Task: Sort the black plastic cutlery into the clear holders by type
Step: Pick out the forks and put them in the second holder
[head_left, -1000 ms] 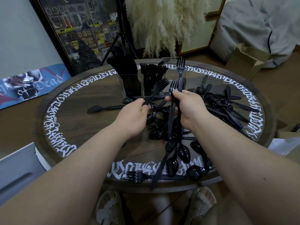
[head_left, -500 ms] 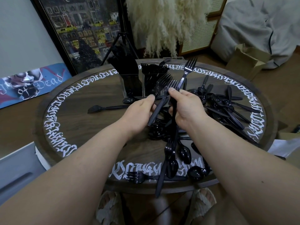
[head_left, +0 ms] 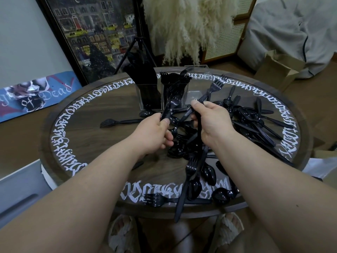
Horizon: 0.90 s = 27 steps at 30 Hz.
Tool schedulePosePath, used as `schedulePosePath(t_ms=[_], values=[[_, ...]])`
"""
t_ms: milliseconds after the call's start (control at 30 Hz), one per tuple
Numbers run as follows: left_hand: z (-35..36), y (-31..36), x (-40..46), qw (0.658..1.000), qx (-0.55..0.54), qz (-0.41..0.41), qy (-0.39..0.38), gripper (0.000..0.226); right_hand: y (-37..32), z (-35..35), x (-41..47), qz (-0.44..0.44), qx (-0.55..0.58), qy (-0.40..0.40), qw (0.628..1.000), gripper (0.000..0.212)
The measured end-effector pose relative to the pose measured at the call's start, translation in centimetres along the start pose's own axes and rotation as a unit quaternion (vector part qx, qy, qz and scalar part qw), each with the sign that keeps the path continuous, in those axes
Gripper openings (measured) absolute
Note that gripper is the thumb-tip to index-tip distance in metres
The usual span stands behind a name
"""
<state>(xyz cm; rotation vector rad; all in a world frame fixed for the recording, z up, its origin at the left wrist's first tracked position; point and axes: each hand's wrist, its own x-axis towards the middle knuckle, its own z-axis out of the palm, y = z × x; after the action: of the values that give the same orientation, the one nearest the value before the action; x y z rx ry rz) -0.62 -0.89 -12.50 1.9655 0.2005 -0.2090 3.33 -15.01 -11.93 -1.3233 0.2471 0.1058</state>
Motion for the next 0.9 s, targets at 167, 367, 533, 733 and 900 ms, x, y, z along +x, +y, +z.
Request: schedulePosePath(t_ms=[167, 367, 533, 733, 900], values=[[0.0, -0.2, 0.9, 0.998, 0.001, 0.042, 0.037, 0.025, 0.2, 0.3, -0.6, 0.045, -0.109, -0.118, 0.986, 0.016], [0.3, 0.2, 0.9, 0.998, -0.010, 0.063, 0.010, 0.024, 0.2, 0.9, -0.8, 0.048, -0.057, -0.140, 0.987, 0.024], [-0.1, 0.0, 0.6, 0.997, 0.021, 0.072, -0.009, 0.026, -0.2, 0.5, 0.2, 0.025, -0.083, -0.077, 0.993, 0.025], [-0.5, 0.5, -0.4, 0.996, 0.019, 0.058, -0.061, 0.023, -0.9, -1.4, 1.6, -0.022, -0.046, -0.025, 0.998, 0.018], [-0.5, 1.0, -0.6, 0.997, -0.062, 0.033, -0.041, 0.026, -0.1, -1.0, 1.2, -0.022, -0.074, -0.082, 0.994, 0.018]])
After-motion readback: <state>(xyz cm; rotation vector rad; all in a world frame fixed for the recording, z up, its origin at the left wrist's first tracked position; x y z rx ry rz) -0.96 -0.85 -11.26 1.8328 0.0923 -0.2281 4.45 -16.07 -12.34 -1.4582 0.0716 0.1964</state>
